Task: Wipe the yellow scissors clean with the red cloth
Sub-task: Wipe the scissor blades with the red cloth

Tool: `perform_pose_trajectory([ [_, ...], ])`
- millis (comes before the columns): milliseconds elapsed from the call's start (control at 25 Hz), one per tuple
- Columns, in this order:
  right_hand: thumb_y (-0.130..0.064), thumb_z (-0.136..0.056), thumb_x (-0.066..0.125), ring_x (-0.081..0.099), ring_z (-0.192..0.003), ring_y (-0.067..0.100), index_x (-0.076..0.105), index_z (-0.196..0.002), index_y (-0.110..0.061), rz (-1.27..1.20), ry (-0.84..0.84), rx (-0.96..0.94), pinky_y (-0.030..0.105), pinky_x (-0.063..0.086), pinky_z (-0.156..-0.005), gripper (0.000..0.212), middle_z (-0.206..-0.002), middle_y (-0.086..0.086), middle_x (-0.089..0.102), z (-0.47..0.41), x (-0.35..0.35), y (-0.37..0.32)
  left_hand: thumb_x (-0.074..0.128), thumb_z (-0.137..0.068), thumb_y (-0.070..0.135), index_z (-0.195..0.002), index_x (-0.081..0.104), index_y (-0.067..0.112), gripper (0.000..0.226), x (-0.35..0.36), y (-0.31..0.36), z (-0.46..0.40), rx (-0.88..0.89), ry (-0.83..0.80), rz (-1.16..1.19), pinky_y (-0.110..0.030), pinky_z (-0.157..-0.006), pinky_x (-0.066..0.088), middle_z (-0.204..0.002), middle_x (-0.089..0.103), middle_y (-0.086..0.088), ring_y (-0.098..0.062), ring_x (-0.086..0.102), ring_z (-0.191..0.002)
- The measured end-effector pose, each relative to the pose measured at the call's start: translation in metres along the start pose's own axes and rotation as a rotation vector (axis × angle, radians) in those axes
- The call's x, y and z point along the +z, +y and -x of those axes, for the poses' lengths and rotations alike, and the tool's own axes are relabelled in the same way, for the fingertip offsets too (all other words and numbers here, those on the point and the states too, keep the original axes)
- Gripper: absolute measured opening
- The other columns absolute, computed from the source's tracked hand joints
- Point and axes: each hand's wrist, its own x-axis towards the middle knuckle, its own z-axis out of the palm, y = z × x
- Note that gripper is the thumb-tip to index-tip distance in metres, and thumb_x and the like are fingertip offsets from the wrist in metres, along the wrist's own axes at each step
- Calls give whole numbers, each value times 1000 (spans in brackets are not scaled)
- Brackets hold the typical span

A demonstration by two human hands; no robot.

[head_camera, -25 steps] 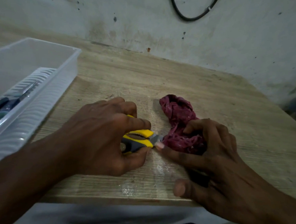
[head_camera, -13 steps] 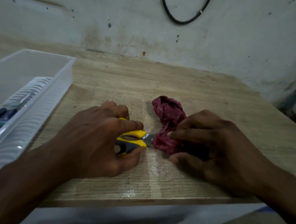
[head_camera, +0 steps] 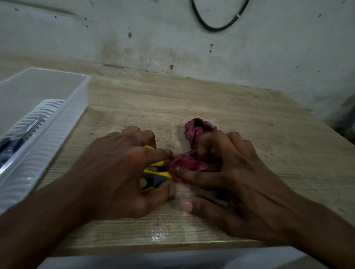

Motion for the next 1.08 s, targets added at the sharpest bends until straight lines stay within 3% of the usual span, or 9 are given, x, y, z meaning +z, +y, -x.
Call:
perform_pose_trajectory([
  [200, -84, -92, 32, 43, -122, 30, 53, -142, -53, 40, -38, 62, 47, 43, -93, 62, -131, 8, 43, 9, -7, -2, 55, -76, 68, -116, 69, 44, 48, 1, 1, -1, 7, 4, 8, -37, -69, 54, -97, 60, 12, -20, 62, -90],
  [360, -91, -83, 33, 36, -135, 34, 55, -140, -53, 65, -75, 101, 47, 34, -101, 73, -145, 11, 39, 5, -3, -7, 56, -75, 66, -117, 70, 42, 50, 1, -1, 0, -3, 23, -1, -40, -67, 55, -96, 62, 9, -24, 64, -92],
  [600, -95, -85, 12, 38, -135, 32, 31, -145, -70, 47, -171, 350, 54, 45, -93, 68, -147, 5, 40, 50, -13, 24, 50, -77, 69, -118, 70, 42, 52, -4, 5, 1, -27, -6, 18, -38, -66, 55, -97, 62, 12, -22, 64, -92],
  [720, -101, -72, -4, 27, -142, 25, 26, -146, -71, -10, -237, 426, 52, 36, -104, 86, -151, -3, 30, 42, -14, 10, 46, -76, 70, -117, 68, 43, 54, -7, 5, 2, -55, -33, -20, -38, -66, 54, -95, 61, 12, -22, 63, -94],
  [880, -103, -65, 1, 18, -149, 28, 28, -149, -62, -82, -240, 400, 56, 24, -113, 98, -158, -1, 27, 22, -4, -33, 50, -75, 67, -115, 68, 43, 50, -10, 7, 4, -84, -27, -25, -39, -67, 55, -94, 61, 11, -23, 63, -95],
  [1080, -98, -50, -30, 18, -144, 27, 11, -150, -66, 70, -272, 607, 53, 31, -110, 113, -153, -1, 23, 33, -20, -3, 51, -76, 66, -115, 68, 42, 49, -11, 7, 6, -96, -16, 1, -41, -65, 57, -94, 62, 12, -23, 64, -95],
])
